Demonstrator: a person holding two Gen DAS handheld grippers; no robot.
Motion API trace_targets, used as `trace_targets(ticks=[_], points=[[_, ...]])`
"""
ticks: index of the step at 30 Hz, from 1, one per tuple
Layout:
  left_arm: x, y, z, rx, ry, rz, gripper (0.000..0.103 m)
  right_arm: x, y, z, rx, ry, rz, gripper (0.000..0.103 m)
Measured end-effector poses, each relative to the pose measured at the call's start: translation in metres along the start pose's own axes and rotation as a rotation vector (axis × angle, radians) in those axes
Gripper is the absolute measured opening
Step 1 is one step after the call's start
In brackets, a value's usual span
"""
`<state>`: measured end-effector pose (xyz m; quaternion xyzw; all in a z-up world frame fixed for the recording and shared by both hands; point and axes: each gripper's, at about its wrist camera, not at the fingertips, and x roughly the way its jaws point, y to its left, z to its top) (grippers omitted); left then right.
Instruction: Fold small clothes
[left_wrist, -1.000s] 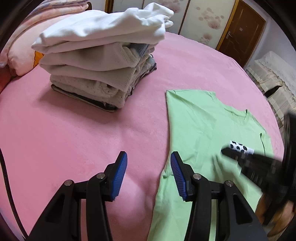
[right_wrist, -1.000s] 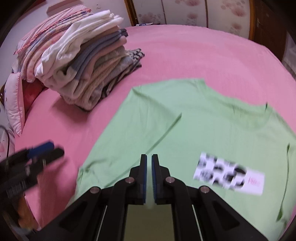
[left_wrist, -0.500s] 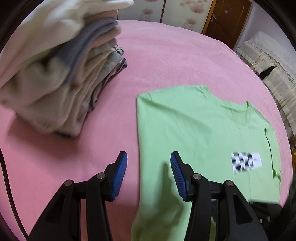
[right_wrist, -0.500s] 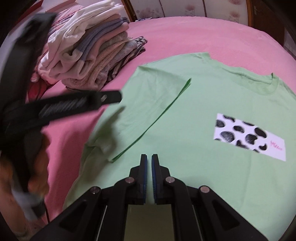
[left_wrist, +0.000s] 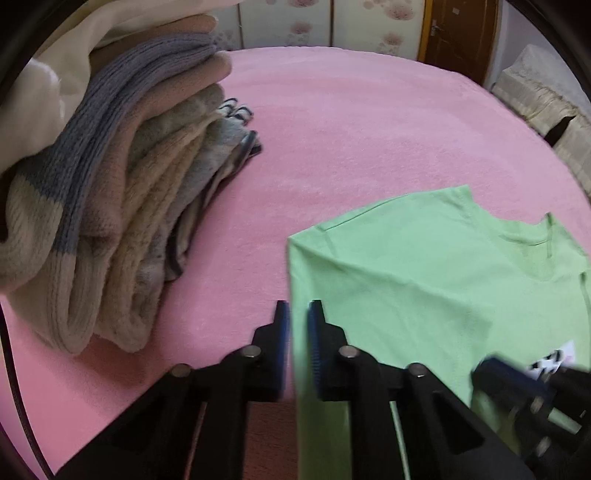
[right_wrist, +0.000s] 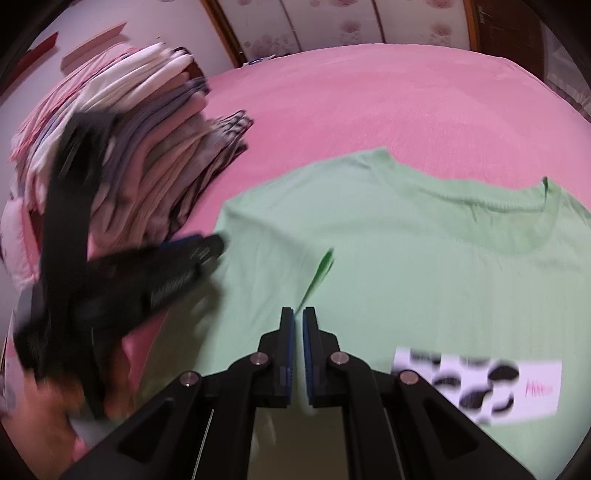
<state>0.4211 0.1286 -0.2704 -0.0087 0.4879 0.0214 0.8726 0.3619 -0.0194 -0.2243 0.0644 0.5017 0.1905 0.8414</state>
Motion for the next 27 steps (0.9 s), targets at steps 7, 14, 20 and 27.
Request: trace_targets(ticks=[7,14,20,27], points=[[0.010,0.011,-0.012,-0.004,-0.029,0.132,0.004,0.011,-0.001,0.009,-0.005,-0.015,-0.019,0.005],[-0.009,0.023,-0.017,-0.059,-0.009,0.055,0.006,-0.001,-0.003,-0.003,0.004,-0.012,0.001,0.005],[-0.050,0.021,-0.059,-0.009,0.038,-0.002,0.009,-0.029,0.003,-0.039,-0.018,0.006,0.021,0.005],[-0.080,0.025,-0.099,-0.063,0.048,-0.119,0.010,-0.055,0.011,-0.093,-0.049,0.054,0.054,0.005]])
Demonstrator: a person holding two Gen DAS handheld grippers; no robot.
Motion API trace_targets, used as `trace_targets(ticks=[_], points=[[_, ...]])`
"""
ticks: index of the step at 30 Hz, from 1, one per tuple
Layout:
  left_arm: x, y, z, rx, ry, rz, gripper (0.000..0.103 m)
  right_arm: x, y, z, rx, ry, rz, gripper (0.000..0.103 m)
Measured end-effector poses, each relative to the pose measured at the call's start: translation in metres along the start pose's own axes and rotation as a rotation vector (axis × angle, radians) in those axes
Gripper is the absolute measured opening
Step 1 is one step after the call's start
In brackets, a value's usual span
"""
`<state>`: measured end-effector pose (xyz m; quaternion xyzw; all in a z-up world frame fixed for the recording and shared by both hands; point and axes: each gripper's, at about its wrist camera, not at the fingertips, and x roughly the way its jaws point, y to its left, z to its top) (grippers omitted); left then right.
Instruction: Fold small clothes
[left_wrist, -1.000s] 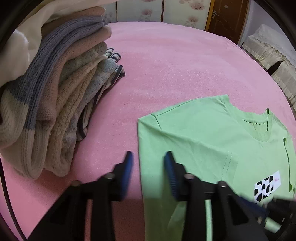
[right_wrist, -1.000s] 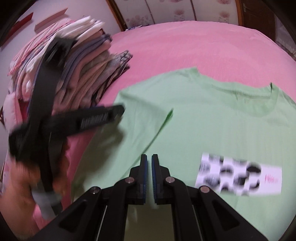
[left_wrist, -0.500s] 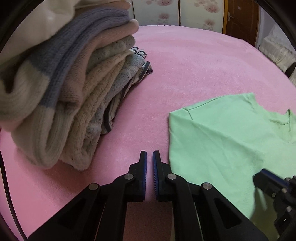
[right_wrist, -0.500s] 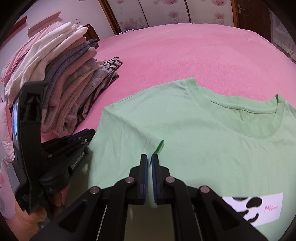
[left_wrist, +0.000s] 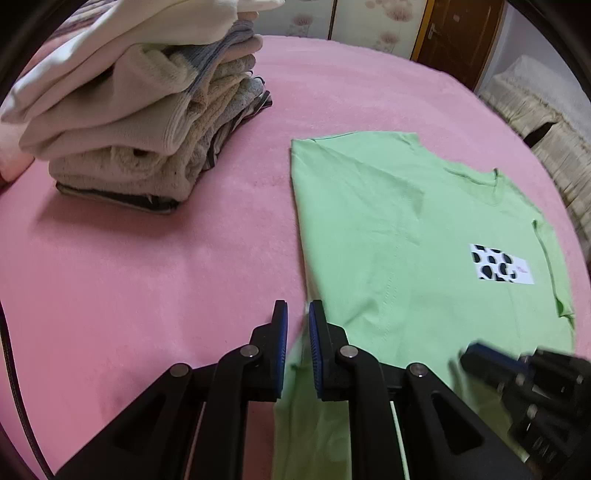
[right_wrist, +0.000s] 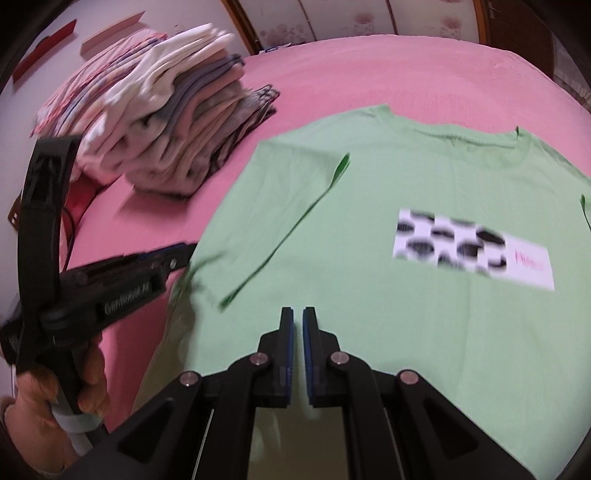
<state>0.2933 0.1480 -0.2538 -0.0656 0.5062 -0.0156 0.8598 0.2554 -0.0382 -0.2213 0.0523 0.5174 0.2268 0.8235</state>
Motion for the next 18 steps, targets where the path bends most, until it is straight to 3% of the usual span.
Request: trace_targets(ticks=[4,9,15,18], points=[[-0.001,0.002,-0.004,-0.020,0.016,0.008,0.010,-0.010,0.000,-0.017,0.001,0.020,0.012,0.005],[-0.032,0.003,-0.007,-0.068,-0.081,-0.021,0.012,-0.025,-0.002,-0.024,0.005,0.005,0.024,0.005],[-0.009,-0.001,-0.011,-0.057,0.013,-0.040,0.013,-0.027,0.002,-0.024,-0.007,-0.003,0.041,0.005],[-0.010,-0.001,-0.013,-0.056,0.007,-0.044,0.013,-0.024,0.001,-0.025,-0.007,0.007,0.047,0.005]])
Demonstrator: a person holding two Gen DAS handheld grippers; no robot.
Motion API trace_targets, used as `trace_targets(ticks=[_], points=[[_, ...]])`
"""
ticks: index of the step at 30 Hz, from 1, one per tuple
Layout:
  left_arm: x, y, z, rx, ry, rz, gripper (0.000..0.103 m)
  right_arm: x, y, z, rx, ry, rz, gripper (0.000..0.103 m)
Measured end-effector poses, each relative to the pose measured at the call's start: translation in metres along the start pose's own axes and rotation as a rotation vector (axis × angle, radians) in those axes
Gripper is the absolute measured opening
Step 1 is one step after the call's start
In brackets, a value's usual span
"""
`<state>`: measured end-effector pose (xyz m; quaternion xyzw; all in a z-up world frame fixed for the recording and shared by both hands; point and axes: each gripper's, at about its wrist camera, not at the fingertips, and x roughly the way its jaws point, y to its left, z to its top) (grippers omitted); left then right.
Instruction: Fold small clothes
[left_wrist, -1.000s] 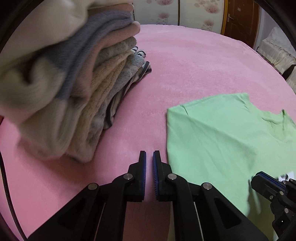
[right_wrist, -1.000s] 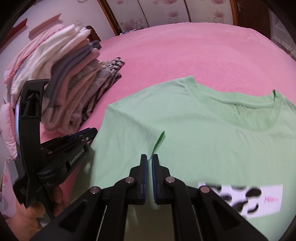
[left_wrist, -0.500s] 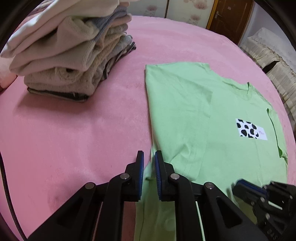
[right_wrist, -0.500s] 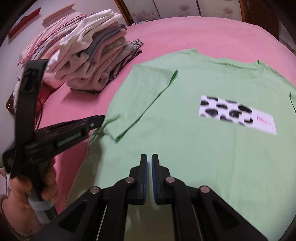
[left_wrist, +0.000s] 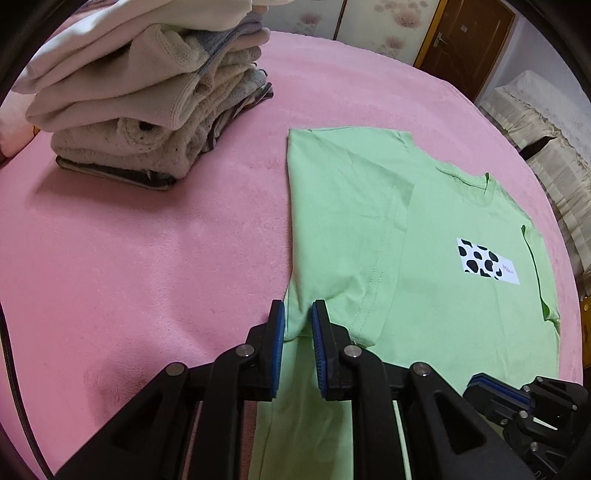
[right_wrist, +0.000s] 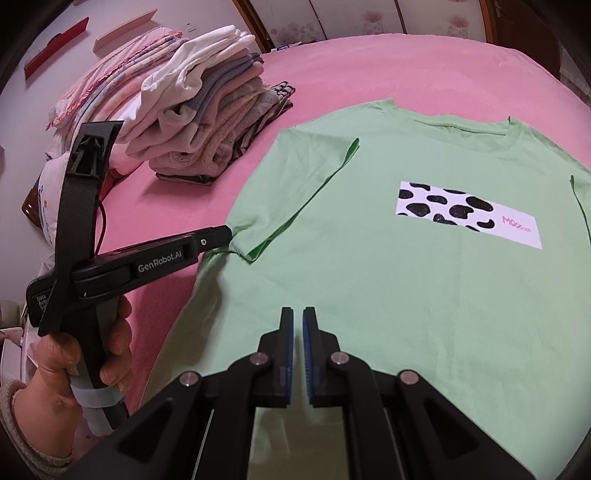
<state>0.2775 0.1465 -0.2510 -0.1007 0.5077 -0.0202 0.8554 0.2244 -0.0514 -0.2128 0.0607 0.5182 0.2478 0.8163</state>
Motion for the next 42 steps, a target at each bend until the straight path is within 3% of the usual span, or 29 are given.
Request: trace_targets(ticks=[3,8,16,17,21,23,34,42], points=[[-0.006,0.001,0.001,0.000,-0.020,-0.020,0.013,0.003,-0.001,0.000,0.003,0.006,0.005,0.005],[0.012,0.002,0.001,0.024,0.031,0.028,0.013,0.007,-0.002,-0.001,0.007,0.017,0.000,0.005],[0.021,0.003,-0.002,0.051,0.038,0.070,0.021,0.005,-0.013,-0.004,0.028,0.020,-0.038,0.005],[0.019,0.000,-0.002,0.055,0.036,0.088,0.028,0.003,-0.015,-0.005,0.031,0.018,-0.041,0.005],[0.003,0.001,-0.004,0.032,0.020,0.123,0.074,-0.009,-0.018,-0.007,0.026,-0.001,-0.068,0.005],[-0.008,0.001,-0.006,0.020,0.008,0.121,0.079,-0.016,-0.019,-0.009,0.025,-0.009,-0.078,0.005],[-0.090,-0.025,-0.038,0.071,-0.023,0.090,0.079,-0.079,-0.021,-0.030,0.045,-0.069,-0.129,0.005],[-0.164,-0.050,-0.073,0.095,-0.104,0.055,0.079,-0.145,-0.011,-0.063,0.048,-0.151,-0.162,0.005]])
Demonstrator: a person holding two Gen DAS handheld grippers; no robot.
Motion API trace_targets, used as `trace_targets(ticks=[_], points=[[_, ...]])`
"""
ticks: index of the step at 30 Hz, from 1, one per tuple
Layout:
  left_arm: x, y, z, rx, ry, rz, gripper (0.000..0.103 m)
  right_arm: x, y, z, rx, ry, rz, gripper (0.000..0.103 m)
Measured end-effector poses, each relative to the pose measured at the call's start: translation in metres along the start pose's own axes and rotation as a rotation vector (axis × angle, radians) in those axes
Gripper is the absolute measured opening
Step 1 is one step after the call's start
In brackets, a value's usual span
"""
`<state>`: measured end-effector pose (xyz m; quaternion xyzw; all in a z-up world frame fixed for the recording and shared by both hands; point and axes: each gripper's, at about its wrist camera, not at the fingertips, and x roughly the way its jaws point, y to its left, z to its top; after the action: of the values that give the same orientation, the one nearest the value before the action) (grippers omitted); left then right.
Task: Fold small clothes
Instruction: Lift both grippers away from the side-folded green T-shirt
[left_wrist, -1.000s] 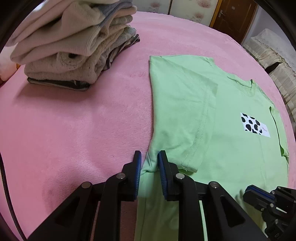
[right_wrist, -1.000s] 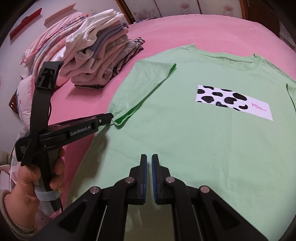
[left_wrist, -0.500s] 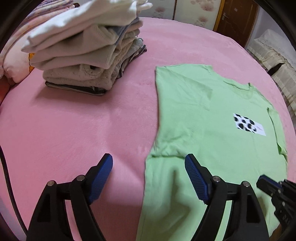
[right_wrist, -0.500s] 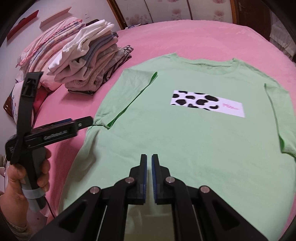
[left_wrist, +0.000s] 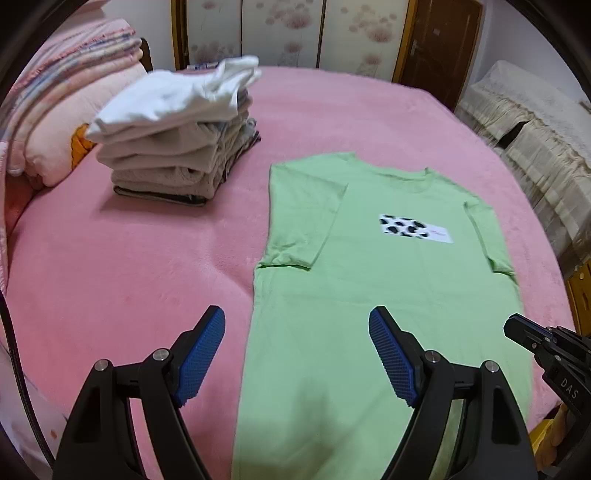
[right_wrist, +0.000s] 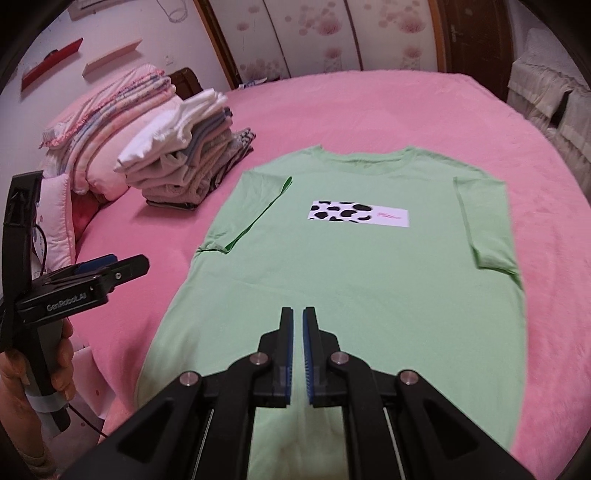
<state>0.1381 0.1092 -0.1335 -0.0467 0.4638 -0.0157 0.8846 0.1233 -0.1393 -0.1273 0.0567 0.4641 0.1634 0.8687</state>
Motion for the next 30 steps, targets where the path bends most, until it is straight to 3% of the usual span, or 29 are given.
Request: trace_targets(ticks=[15,20,27,30], points=[[-0.109,-0.023,-0.049,0.021,-0.150,-0.075,0.079,-0.116,-0.008,-0.049,0.032,-0.164,-0.045,0.005],[-0.131,-0.027,-0.065,0.054,-0.203,-0.089,0.079,-0.145,-0.012,-0.065,0.039,-0.247,-0.100,0.037],[-0.141,-0.017,-0.100,0.108,-0.237,-0.105,0.080,-0.160,-0.023,-0.089,0.017,-0.262,-0.151,0.038],[-0.134,-0.006,-0.115,0.107,-0.209,-0.103,0.085,-0.159,-0.033,-0.109,-0.002,-0.251,-0.153,0.038]])
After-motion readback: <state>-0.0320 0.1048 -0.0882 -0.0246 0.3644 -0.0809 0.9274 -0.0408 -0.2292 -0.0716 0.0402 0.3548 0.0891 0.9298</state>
